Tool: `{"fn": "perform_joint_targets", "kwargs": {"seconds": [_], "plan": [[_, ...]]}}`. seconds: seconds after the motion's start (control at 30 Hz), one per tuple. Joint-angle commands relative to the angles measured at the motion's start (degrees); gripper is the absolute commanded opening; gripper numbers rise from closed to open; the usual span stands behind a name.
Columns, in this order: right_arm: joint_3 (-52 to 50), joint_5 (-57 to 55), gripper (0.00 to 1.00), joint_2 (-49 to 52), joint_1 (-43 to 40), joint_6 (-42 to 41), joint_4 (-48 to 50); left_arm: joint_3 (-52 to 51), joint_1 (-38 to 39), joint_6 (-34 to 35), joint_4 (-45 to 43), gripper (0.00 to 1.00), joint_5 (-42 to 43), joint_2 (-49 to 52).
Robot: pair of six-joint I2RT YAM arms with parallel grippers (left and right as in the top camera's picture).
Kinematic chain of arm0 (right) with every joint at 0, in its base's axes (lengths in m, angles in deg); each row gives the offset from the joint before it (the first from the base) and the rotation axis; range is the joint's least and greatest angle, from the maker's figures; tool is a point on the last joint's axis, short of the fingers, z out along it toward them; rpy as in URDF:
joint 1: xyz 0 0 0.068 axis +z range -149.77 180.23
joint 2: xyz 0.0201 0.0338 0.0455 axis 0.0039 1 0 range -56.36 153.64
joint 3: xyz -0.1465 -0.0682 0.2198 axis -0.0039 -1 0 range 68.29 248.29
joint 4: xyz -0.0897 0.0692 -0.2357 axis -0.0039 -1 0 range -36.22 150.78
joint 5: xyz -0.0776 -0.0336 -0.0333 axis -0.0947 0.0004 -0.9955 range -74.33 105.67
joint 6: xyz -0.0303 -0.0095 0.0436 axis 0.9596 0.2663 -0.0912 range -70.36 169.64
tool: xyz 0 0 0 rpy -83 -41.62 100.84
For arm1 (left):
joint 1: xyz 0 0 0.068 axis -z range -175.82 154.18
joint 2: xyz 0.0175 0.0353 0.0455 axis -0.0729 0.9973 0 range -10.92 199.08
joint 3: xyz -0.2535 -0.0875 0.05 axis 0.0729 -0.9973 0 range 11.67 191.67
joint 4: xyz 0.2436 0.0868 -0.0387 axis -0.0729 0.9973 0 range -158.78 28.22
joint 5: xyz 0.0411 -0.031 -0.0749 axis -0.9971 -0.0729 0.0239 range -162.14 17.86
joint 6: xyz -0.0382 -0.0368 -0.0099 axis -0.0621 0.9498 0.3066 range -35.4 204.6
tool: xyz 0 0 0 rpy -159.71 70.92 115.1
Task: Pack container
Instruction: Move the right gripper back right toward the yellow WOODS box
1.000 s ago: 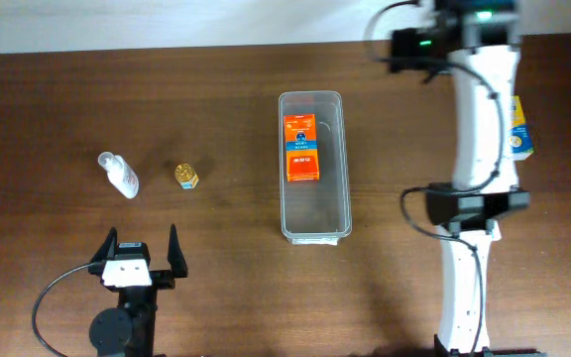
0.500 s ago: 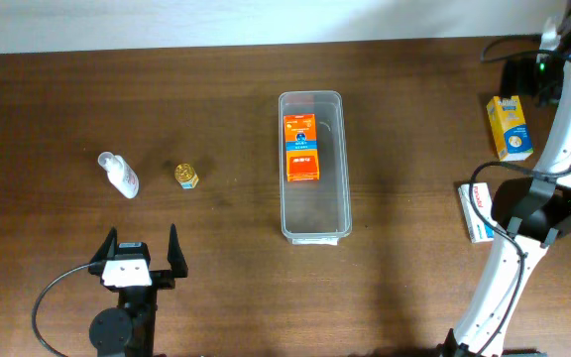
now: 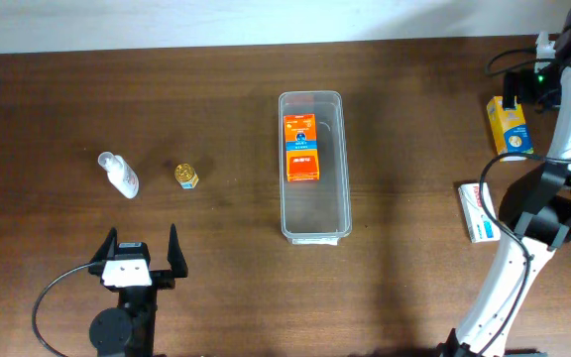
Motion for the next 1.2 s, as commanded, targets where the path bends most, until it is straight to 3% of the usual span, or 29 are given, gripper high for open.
{"fn": "perform_joint_targets", "kwargs": {"seconds": [0.0,0.5,1.17], "plan": [[-2.82,4.70,0.99,-0.26,-1.16,4.09,1.70,-0.15,0.11,-0.68,0.31,0.99,0.00,-0.33],[-16.04,6.84,0.99,-0.20,-1.44,6.75,8.11,-0.15,0.11,-0.68,0.33,0.99,0.00,-0.33],[-18.67,7.50,0.97,1.64,-1.60,7.58,11.19,-0.15,0.11,-0.68,0.31,0.99,0.00,-0.33]]}}
